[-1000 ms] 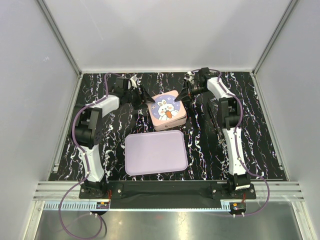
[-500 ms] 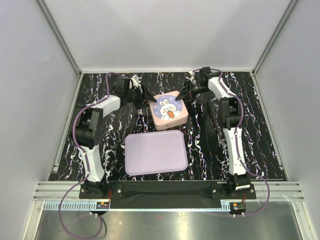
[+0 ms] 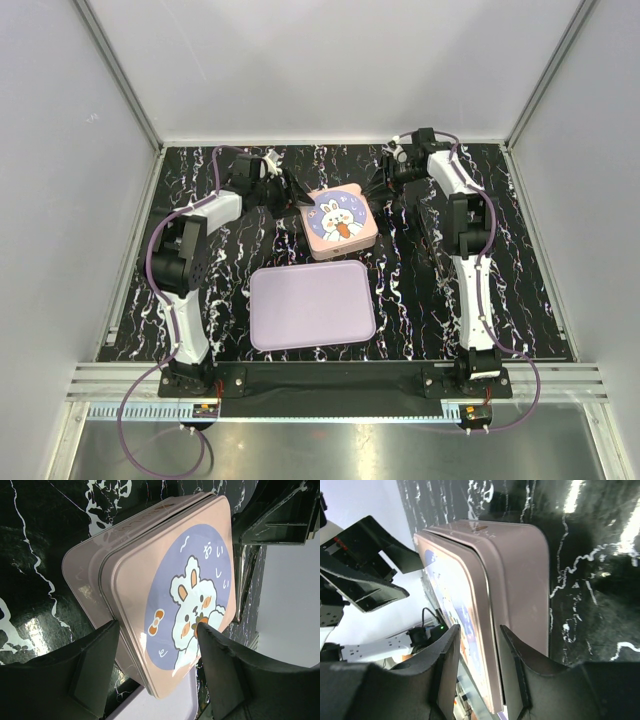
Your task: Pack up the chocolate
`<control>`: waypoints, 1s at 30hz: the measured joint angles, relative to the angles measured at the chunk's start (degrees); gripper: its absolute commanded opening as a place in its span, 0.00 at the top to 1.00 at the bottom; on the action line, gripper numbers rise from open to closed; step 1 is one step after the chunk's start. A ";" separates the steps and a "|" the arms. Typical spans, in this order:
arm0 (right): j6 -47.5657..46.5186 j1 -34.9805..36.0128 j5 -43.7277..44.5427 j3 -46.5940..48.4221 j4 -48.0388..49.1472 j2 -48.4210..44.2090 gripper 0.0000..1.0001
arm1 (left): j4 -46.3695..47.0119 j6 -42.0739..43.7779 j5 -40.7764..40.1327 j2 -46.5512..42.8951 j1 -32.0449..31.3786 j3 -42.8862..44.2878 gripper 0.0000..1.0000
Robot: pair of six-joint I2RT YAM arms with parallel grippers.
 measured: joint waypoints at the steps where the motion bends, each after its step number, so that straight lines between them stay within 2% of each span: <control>1: 0.00 0.00 0.68 0.00 -0.04 -0.11 0.56 | 0.02 0.00 -0.02 0.07 0.00 0.00 0.32; 15: -0.76 0.00 6.38 -4.31 1.46 -5.33 0.53 | -0.11 -0.20 0.17 1.70 -0.09 0.24 0.32; 20: -1.05 0.00 11.41 -6.43 1.40 -7.63 0.53 | -0.59 -0.13 0.11 2.10 -0.09 0.48 0.32; 26: 0.11 0.00 19.12 -11.13 1.55 -13.66 0.54 | -2.60 0.81 -0.68 2.10 -0.09 1.66 0.29; 30: 1.40 0.00 22.67 -15.69 2.32 -19.78 0.58 | -4.42 1.75 -1.55 2.08 -0.07 2.97 0.29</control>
